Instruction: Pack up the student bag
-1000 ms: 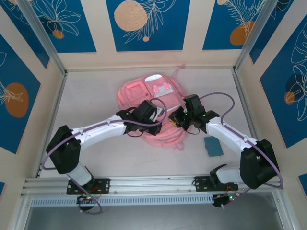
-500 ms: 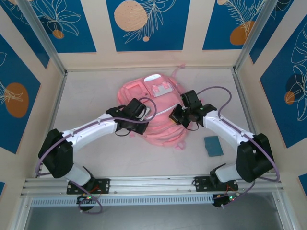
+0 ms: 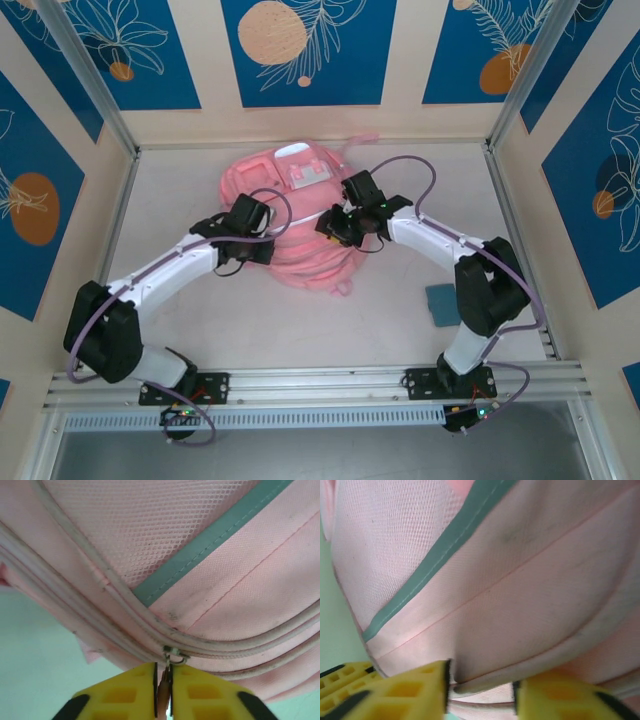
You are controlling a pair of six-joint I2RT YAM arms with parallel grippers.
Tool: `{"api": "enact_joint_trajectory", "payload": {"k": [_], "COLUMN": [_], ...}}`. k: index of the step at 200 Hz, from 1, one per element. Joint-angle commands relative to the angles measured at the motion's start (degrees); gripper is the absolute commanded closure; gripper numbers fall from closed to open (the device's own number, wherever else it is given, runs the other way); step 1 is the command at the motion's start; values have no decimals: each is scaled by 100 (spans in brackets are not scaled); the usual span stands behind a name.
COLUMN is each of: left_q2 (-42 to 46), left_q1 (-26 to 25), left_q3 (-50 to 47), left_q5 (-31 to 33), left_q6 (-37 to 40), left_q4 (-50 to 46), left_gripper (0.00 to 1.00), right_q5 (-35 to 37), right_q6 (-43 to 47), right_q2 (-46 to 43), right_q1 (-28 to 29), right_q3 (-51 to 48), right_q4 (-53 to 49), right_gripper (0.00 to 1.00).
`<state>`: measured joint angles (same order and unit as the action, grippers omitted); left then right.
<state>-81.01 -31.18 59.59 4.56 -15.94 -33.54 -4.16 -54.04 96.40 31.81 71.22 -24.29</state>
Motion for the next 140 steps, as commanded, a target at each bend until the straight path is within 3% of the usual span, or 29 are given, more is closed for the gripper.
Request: {"api": "enact_joint_trajectory", "payload": {"k": [1,20,65,96,140], "left_q2": [298,401,521,634,726], "left_q1": [147,238,393,402,411], "left_q3": [73,224,789,898,835], "left_q5": [203,116,912,1124,923], "left_q6": [-158,-233,-643,-684,-535], "left_q4": [-697,-877,-1447,-1463,-1341], "left_gripper": [61,46,29,19,8], "right_q5": [591,1437,2710,2815,2465], "right_q6": [657,681,255,56,43], "right_q2": [-569,-1119,-2188,-2783,-3145], "right_q1": [-35,-111,-830,-1482,-2267], "right_q3": [125,-168,-1292,-2075,-2820], "right_q4": [-814,-1447,-2847,-3211,-3025], "right_gripper": [34,21,16,15,14]}}
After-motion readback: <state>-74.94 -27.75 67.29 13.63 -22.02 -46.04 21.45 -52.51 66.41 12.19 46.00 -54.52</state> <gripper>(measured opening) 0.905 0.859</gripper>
